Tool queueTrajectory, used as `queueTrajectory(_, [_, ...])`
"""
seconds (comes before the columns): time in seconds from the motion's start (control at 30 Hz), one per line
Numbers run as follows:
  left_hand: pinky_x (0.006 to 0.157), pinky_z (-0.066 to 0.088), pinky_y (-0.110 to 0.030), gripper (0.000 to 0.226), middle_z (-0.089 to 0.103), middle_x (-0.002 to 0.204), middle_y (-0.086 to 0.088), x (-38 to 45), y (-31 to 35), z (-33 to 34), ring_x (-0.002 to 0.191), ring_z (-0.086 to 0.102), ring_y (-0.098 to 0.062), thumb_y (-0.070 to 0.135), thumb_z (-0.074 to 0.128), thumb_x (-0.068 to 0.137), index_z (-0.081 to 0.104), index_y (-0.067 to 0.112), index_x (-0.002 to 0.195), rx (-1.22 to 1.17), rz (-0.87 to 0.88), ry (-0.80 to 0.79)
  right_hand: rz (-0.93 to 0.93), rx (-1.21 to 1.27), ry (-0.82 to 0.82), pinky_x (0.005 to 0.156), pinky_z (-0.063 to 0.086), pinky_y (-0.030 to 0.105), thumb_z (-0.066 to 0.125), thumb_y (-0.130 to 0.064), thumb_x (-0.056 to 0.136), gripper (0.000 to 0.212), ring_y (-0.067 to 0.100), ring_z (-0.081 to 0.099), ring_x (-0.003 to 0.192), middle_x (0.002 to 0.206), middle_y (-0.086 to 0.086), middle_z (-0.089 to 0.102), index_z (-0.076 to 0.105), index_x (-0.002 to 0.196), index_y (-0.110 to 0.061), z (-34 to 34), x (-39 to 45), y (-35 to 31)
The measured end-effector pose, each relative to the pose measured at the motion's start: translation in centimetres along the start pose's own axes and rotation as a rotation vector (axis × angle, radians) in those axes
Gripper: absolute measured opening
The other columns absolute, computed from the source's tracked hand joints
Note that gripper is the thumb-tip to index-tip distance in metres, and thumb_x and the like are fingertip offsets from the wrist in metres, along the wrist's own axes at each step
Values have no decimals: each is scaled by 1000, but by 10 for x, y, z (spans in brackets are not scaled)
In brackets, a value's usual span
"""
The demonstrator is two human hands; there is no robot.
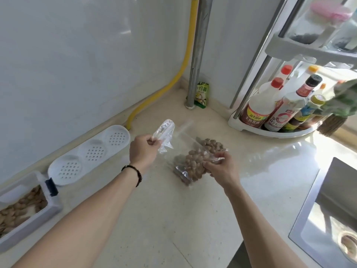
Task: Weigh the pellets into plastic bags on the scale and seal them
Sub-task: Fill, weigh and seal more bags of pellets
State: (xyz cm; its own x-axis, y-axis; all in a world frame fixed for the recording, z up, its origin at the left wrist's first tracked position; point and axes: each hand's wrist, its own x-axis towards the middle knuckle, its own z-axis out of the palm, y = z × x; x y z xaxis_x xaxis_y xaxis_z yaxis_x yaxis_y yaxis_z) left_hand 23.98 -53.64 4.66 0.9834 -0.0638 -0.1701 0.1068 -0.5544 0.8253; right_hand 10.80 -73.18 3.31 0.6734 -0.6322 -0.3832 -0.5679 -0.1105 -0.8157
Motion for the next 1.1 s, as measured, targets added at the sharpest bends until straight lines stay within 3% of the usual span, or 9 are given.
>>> queueTrajectory(0.23, [65,50,-28,30,68,68,3,14,-21,18,71,66,-18,26,73,82,56,19,60,92,-17,-34,-39,-237,58,50,36,20,76,-19,80,43,13,59,72,90,4,65,51,115,-15,8,6,1])
queueTrajectory(0.33, [66,50,-32,26,67,72,4,15,-24,17,73,64,-18,34,74,80,62,13,72,90,-32,-42,-66,-389,121,64,42,28,75,-35,80,49,17,56,83,98,-2,57,50,118,-16,7,1,1])
queueTrajectory(0.4, [69,50,-36,38,61,77,6,12,-27,11,74,59,-16,44,73,78,61,9,83,89,-15,-37,-66,-422,174,76,44,33,74,-44,79,54,20,53,94,106,-1,52,50,119,-16,6,-1,0])
queueTrajectory(0.5, [84,47,-31,52,57,107,4,-1,-28,-10,99,55,-14,51,68,83,57,15,119,83,-20,-36,-143,-351,195,87,48,39,71,-42,80,52,21,52,105,113,1,51,52,121,-18,16,-8,-11])
queueTrajectory(0.57, [87,43,-29,60,53,115,4,-11,-34,-30,108,51,-14,50,65,85,49,16,132,109,8,-16,-235,-322,136,89,48,39,69,-41,80,47,20,52,104,113,1,54,55,118,-18,33,-15,-24])
queueTrajectory(0.73, [88,45,-33,56,49,123,3,-40,-76,-88,120,45,-19,33,64,89,41,19,138,384,59,-30,-384,-366,-190,76,47,30,69,-44,84,44,17,58,94,108,0,60,60,115,-15,104,-43,-51])
queueTrajectory(0.83, [97,43,-36,72,41,141,-4,-52,-103,-115,131,37,-22,34,67,85,31,18,145,571,3,-126,-395,-442,-303,85,49,34,70,-47,82,52,21,59,104,116,5,61,58,120,-14,146,-53,-52])
queueTrajectory(1.0, [106,35,-37,104,35,148,-10,-59,-129,-130,136,33,-27,49,76,70,19,16,149,824,-18,-253,-445,-776,-333,100,41,41,70,-59,77,81,29,45,126,133,6,49,42,138,-14,189,-62,-47])
queueTrajectory(1.1, [106,34,-38,106,35,146,-7,-61,-142,-128,135,33,-25,47,77,66,17,17,148,898,33,-230,-475,-898,-301,97,39,40,69,-45,84,66,28,45,124,132,6,51,41,135,-14,197,-62,-42])
